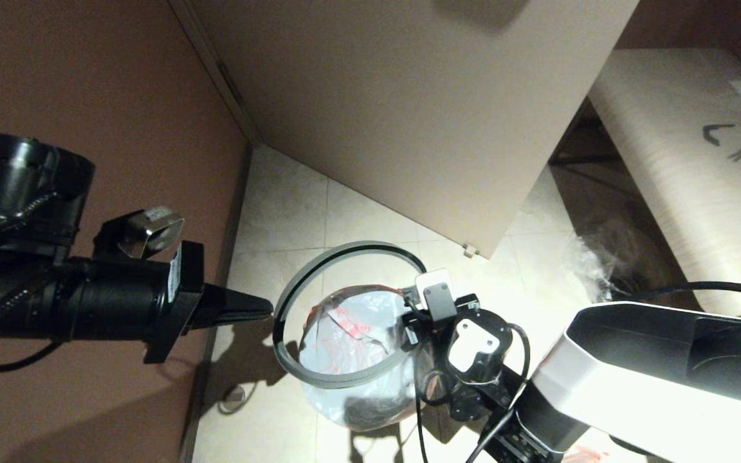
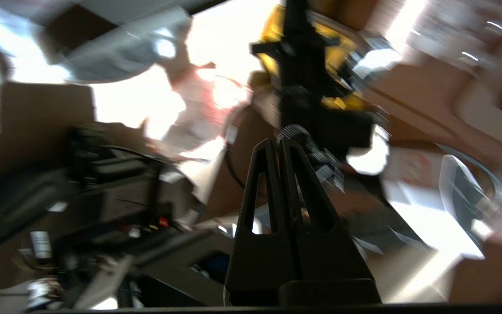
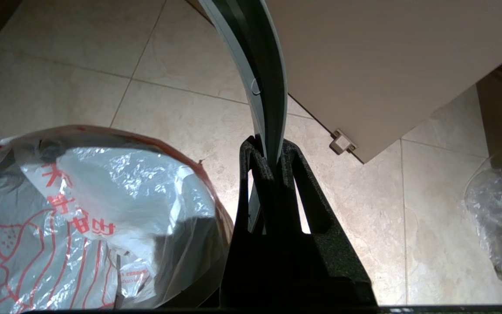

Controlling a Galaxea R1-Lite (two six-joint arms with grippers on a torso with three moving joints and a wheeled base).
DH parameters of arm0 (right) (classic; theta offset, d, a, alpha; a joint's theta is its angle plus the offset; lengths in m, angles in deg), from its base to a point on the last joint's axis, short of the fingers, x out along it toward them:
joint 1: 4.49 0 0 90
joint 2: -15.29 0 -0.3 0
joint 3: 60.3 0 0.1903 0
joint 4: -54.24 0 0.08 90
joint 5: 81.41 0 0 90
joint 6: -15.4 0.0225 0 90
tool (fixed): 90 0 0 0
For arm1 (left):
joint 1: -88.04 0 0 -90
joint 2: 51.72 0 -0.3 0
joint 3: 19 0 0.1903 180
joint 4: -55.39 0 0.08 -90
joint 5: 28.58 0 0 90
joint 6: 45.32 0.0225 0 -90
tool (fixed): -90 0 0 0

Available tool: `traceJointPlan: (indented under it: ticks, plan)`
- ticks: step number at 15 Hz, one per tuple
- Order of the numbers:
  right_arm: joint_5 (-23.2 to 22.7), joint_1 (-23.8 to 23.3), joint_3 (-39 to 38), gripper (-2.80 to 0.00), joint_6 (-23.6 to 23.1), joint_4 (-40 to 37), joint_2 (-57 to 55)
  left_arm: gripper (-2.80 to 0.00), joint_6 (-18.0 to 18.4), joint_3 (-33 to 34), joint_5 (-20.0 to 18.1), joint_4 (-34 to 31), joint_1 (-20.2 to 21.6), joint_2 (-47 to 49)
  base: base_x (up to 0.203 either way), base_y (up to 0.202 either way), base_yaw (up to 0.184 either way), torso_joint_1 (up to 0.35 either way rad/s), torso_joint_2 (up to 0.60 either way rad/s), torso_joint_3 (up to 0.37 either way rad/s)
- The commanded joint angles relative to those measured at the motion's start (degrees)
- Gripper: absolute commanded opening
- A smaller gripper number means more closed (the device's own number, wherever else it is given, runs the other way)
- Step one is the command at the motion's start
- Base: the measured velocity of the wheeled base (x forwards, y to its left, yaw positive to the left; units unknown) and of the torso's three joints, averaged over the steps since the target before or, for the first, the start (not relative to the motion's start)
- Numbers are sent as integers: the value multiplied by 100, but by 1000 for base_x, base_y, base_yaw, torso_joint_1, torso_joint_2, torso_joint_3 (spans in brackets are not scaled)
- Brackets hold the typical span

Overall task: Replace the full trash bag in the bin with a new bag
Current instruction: Place the trash can ring on the trash can

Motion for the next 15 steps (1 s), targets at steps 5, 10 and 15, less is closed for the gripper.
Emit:
traceJointPlan:
  ticks: [5, 10, 15]
  plan:
    - [-80, -234, -368, -280, 555, 61, 530, 0, 205, 323, -722, 643, 595, 372, 0, 0, 0, 0, 0, 0]
    - [-732, -462, -830, -280, 1490, 61, 736, 0, 625, 1528, -1815, 3213, 1269, 718, 0, 0, 0, 0, 0, 0]
    - [-2200, -583, -1213, -280, 2729, -596, 1082, 0, 660, 1771, -2710, 3555, 1668, 539, 0, 0, 0, 0, 0, 0]
